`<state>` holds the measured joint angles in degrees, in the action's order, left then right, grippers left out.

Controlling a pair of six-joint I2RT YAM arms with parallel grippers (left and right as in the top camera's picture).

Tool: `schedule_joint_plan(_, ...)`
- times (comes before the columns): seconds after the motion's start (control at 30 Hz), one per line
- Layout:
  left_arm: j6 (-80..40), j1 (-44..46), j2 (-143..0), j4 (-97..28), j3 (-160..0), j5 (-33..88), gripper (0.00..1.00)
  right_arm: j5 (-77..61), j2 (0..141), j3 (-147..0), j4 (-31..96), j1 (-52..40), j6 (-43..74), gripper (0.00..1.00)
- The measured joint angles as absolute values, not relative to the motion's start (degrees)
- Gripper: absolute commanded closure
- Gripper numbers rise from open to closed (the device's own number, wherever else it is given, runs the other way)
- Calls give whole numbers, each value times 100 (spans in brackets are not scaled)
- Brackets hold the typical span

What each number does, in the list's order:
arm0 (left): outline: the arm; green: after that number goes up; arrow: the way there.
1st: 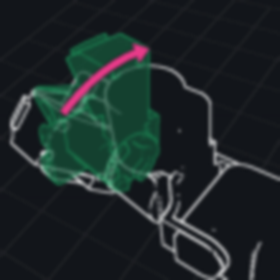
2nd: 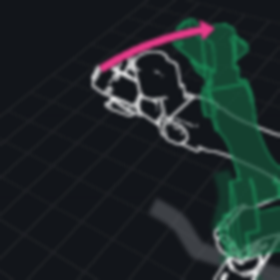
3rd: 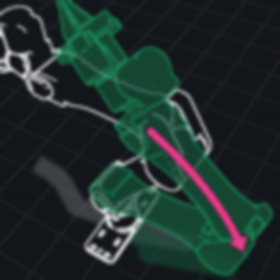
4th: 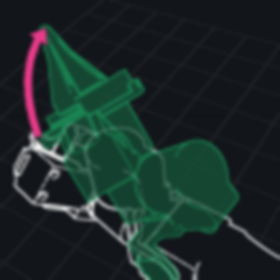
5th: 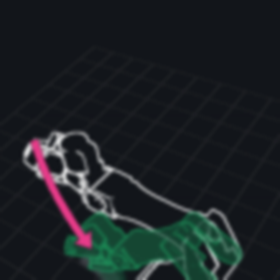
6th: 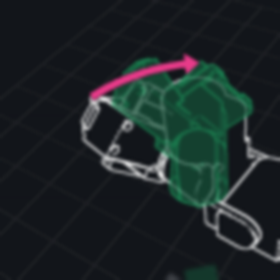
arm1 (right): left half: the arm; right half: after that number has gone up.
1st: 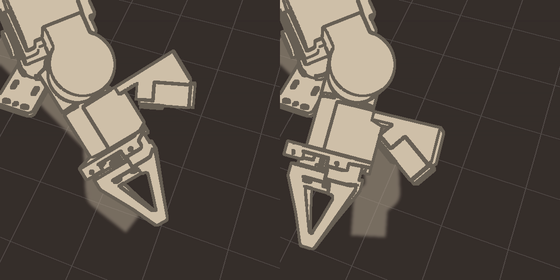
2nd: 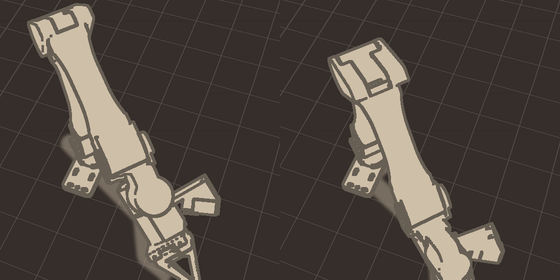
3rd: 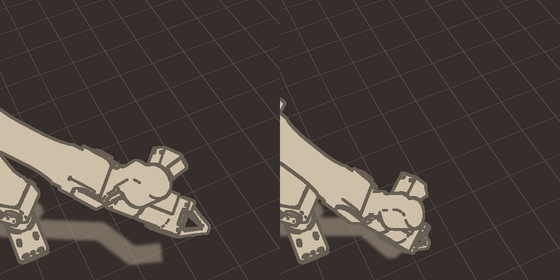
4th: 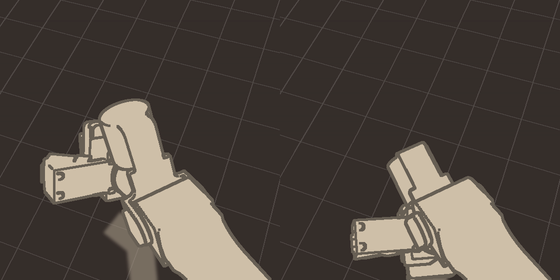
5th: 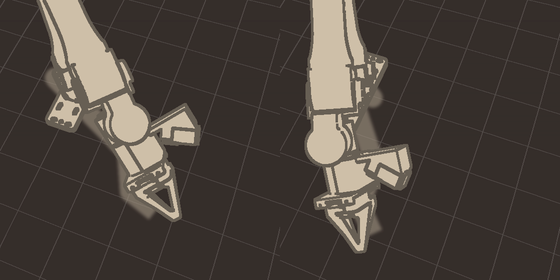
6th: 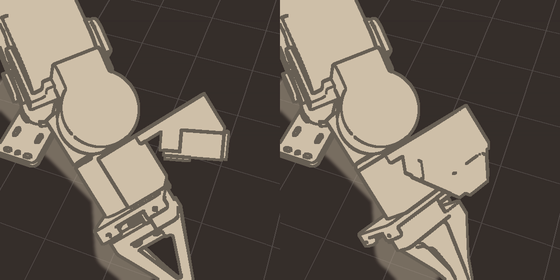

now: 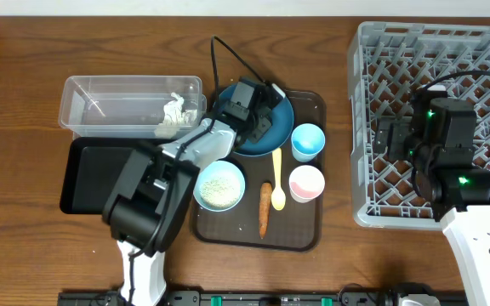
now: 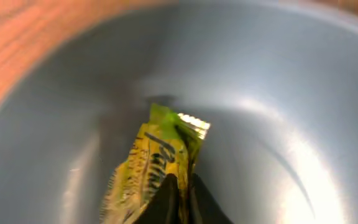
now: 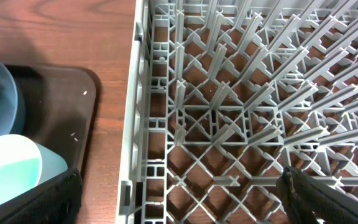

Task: Sort waste into correct bins and load items into the dishwasher rack
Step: 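Move the wrapper left and drop it into the clear bin, then reach the left gripper to the light-blue cup and grasp its rim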

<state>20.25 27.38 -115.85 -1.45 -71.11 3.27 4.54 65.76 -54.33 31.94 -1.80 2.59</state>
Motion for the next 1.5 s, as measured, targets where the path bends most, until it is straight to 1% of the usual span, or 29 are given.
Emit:
schedule_joint_plan(0.17,1533,2694,-10842,-373,-7109,296,94,454,6576,-5433,3197,-180,257,1)
schedule_joint_plan(0.4,1278,2357,-9601,-1433,-7111,226,94,454,6576,-5437,3199,-180,259,1)
schedule_joint_plan(0.6,943,1529,-8899,-1990,-7111,-64,94,454,6576,-5437,3194,-180,259,1)
schedule_joint_plan(0.87,137,252,-9052,-2167,-7111,-196,94,454,6576,-5437,3197,-180,259,1)
schedule_joint_plan(0.9,89,145,-9124,-2167,-7111,-193,93,454,6576,-5437,3194,-180,259,1)
schedule_joint_plan(0.93,23,47,-9227,-2169,-7111,-193,87,454,6576,-5437,3194,-180,259,1)
schedule_joint_plan(0.97,5,-5,-9306,-2171,-7111,-193,83,454,6576,-5437,3197,-180,259,1)
schedule_joint_plan(1.0,-30,-45,-9393,-2171,-7111,-193,69,451,6576,-5437,3197,-180,259,1)
schedule_joint_plan(1.03,-40,-69,-9474,-2171,-7111,-189,62,451,6576,-5437,3197,-180,259,1)
schedule_joint_plan(1.17,-126,-73,-9651,-2038,-7109,-185,51,454,6576,-5437,3197,-180,259,1)
schedule_joint_plan(1.23,-145,-69,-9653,-1896,-7109,-183,48,451,6576,-5437,3197,-180,259,1)
schedule_joint_plan(1.37,-156,-56,-9577,-1785,-7109,27,48,454,6576,-5437,3197,-180,259,1)
schedule_joint_plan(1.5,-196,104,-9435,-1765,-7109,893,47,454,6576,-5437,3197,-180,259,1)
